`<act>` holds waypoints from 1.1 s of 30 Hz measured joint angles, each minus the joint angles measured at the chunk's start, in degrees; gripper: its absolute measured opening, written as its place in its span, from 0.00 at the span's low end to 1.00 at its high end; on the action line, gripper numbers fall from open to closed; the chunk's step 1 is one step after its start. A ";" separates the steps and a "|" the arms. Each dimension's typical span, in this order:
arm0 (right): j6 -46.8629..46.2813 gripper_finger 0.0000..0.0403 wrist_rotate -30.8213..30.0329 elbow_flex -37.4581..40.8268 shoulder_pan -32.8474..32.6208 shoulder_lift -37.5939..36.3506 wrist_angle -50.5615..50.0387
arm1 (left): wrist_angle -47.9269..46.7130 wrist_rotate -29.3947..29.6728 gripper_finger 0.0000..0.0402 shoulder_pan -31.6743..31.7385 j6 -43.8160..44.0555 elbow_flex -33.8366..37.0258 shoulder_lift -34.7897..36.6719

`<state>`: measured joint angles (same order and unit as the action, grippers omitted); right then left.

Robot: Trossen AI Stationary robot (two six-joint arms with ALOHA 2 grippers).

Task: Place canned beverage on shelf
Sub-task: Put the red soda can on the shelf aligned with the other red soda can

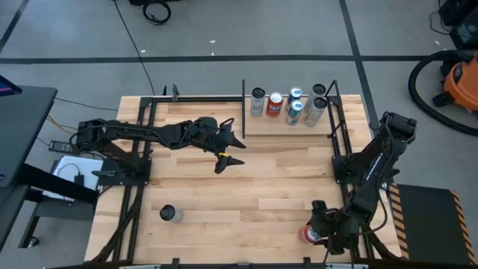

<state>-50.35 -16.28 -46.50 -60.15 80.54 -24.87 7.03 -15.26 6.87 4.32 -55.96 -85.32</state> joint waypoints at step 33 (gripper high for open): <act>57.25 0.80 12.17 -12.80 54.32 -9.89 -18.03 | 0.01 0.00 0.78 0.00 -0.26 0.00 -0.01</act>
<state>6.90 -4.11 -59.30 -5.83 70.65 -42.91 7.04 -15.26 6.87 4.06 -55.96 -85.33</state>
